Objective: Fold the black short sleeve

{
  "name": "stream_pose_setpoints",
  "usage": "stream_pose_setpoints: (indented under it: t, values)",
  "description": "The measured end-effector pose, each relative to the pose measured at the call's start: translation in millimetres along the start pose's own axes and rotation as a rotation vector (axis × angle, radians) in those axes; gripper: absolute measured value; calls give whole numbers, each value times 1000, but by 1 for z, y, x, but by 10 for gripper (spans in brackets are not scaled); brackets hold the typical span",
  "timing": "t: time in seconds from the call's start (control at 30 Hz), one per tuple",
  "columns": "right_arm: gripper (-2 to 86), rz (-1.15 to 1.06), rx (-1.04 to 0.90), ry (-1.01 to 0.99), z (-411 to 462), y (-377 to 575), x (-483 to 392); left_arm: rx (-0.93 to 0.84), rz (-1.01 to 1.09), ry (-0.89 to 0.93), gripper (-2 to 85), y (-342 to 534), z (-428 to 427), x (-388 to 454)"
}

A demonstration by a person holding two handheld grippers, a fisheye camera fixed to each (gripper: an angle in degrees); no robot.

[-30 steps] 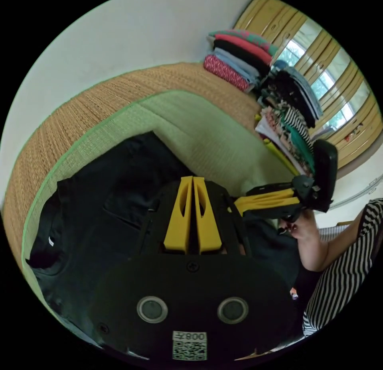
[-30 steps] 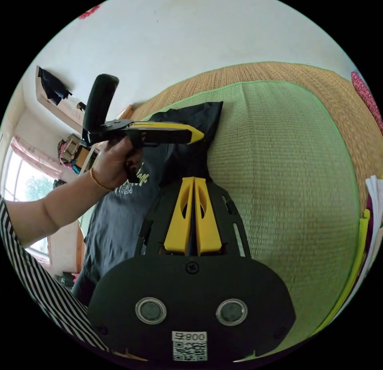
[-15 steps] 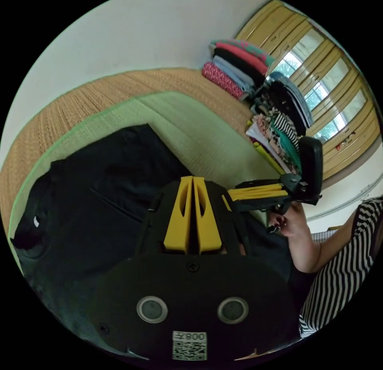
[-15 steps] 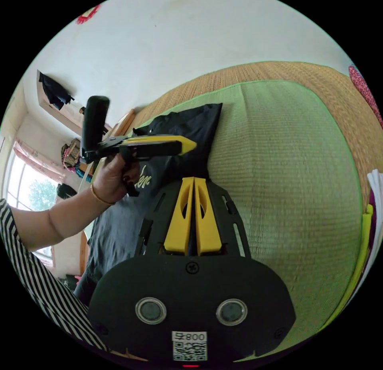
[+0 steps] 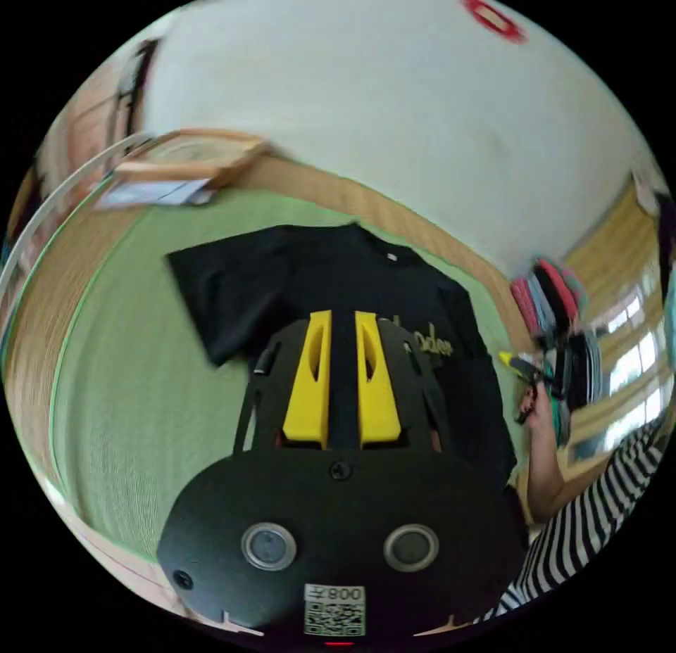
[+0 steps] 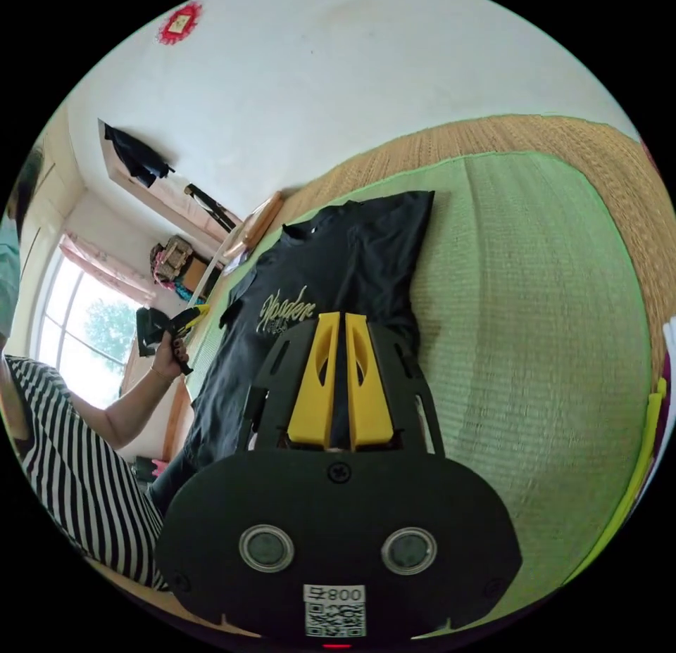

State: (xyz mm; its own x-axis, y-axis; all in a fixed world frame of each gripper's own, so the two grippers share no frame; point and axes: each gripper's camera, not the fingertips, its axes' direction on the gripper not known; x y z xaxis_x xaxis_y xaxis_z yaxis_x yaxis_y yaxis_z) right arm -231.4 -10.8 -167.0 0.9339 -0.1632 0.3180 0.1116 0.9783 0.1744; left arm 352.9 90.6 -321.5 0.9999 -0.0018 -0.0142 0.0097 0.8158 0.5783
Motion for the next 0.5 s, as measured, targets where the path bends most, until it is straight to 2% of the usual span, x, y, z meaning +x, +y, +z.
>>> stream_pose_setpoints:
  t: [0.07, 0.17, 0.3, 0.5]
  values:
    - [30, -74, -48, -30, 13, -32, -46, 62, -186, -12, 75, 21, 1, -56]
    - [46, -167, -148, -84, 48, -79, -111, 49, -288, 12, 90, 33, 25, -101]
    - [66, -306, -256, -122, 102, -138, -203, -16, -273, 47, 98, 34, 63, -130]
    - [80, -558, -364, -96, 210, -233, -371, -47, -133, -48, 88, 38, 98, -148]
